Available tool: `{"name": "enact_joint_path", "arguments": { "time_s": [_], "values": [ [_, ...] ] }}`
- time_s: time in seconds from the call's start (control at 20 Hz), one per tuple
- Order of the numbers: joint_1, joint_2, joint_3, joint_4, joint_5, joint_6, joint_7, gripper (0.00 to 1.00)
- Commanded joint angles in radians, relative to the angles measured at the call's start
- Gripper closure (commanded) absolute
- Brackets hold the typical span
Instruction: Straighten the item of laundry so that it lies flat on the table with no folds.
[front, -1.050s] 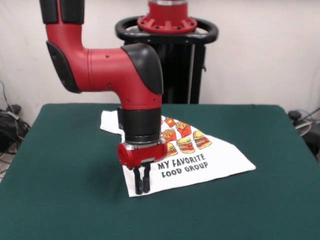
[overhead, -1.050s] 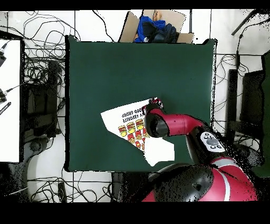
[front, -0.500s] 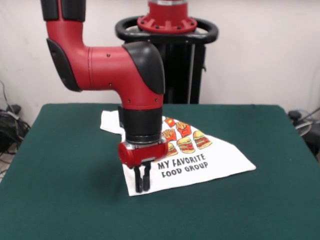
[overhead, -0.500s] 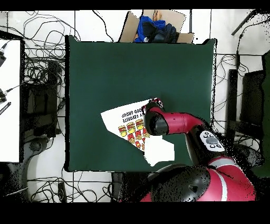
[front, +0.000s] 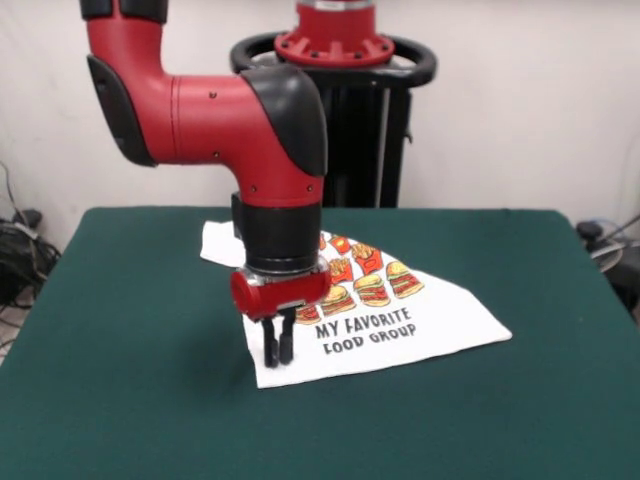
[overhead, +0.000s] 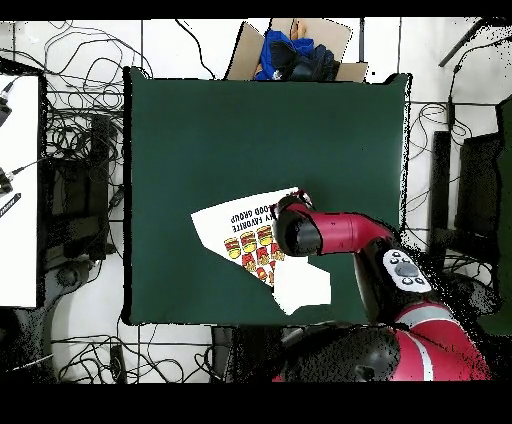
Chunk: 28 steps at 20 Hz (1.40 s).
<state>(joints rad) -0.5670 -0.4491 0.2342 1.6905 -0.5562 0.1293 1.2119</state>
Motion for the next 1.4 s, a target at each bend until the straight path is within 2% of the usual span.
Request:
{"name": "enact_joint_path", "arguments": {
  "time_s": [0.05,0.35,0.6,0.95,1.0,1.4],
  "values": [
    [0.024,0.004,-0.012,-0.002,0.041,0.121,0.135,1.00],
    [0.025,0.014,-0.001,-0.010,0.026,0.074,0.145,1.00],
    [-0.016,0.049,0.040,-0.006,0.022,0.051,0.131,1.00],
    [-0.041,0.084,0.066,-0.035,0.015,0.090,0.087,1.00],
    [-0.039,0.085,0.065,-0.039,0.014,0.095,0.083,0.00],
    [-0.045,0.099,0.075,-0.046,0.004,0.080,0.079,0.00]
  ]
}}
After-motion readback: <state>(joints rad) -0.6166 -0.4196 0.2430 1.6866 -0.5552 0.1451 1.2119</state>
